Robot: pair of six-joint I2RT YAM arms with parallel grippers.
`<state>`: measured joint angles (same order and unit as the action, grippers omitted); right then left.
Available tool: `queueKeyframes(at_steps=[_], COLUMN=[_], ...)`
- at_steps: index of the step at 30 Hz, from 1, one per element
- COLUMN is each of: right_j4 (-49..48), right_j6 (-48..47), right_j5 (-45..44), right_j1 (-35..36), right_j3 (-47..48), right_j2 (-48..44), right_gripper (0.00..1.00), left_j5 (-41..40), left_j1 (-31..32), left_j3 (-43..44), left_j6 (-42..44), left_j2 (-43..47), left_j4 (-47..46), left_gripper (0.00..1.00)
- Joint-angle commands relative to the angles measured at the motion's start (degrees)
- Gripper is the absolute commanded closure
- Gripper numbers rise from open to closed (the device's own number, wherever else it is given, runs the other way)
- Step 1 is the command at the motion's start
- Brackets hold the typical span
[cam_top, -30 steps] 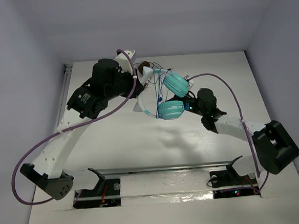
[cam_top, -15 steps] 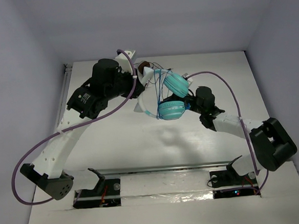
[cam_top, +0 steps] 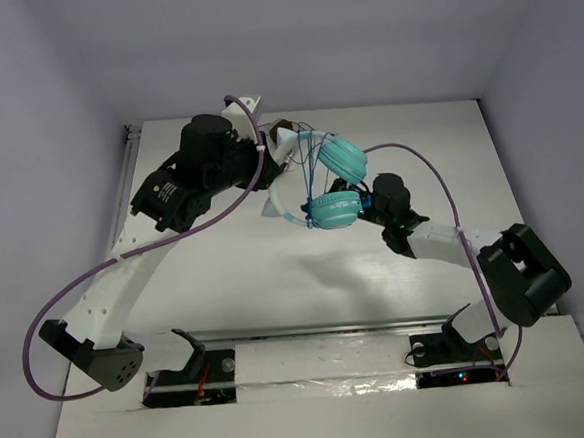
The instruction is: Wrap the headphones
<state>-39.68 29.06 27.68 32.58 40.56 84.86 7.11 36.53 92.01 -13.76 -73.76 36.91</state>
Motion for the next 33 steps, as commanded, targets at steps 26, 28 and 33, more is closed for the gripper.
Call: queueKeyframes(at_steps=[26,28,33], right_j4=[-18.76,-19.12,-19.56], right_j6=[29.56,30.35,32.55], right_j5=[2.20,2.90,3.43], right_j1=[3.46,3.46,3.46], right_j3=[-8.56,-8.39,-7.69], right_j2=[-1.20,-0.40,1.18], right_gripper=[0.89,0.89,0.89], left_j5=[-25.74,-26.89,-29.35], left_j1=[-7.18,-7.18,-7.18], left_j3=[-6.66,-8.51,-15.43], left_j6=[-11.29,-11.29,-11.46], left_j2=[-10.09,-10.44,-9.74], left_j4=[-29.17,-30.57,-34.25], left_gripper=[1.00,1.00,1.00])
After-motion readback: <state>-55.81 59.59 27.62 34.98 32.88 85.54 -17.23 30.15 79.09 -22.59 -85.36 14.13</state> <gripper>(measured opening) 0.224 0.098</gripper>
